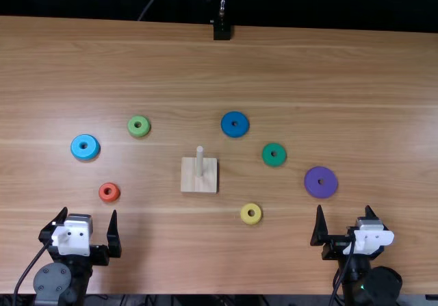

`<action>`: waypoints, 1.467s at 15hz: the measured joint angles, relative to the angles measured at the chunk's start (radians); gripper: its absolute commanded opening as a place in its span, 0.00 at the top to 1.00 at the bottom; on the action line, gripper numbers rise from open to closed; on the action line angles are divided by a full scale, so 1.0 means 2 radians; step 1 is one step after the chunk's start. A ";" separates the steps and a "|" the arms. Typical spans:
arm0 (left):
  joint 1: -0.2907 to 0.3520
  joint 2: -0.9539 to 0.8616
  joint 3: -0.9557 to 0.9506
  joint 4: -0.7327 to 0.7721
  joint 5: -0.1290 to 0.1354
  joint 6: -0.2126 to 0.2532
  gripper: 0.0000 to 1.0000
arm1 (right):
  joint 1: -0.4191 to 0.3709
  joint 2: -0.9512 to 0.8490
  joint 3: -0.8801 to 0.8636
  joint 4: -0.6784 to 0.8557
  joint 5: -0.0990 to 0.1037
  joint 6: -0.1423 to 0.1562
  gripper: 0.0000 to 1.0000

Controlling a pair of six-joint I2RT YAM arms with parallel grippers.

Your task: Build the Hanoi tower: stack the rings onto the peg from bottom to top in this color order: purple, dark blue, light blue, dark green, light green, yellow, orange.

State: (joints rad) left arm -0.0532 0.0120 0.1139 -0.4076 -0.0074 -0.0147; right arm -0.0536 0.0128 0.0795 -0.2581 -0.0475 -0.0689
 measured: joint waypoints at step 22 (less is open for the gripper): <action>0.000 0.000 0.000 0.000 0.000 0.000 0.00 | -0.005 0.475 0.429 -0.274 0.044 0.069 0.00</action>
State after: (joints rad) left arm -0.0532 0.0120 0.1139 -0.4076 -0.0082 -0.0151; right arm -0.0628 0.9623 0.9367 -0.8070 0.0399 0.0685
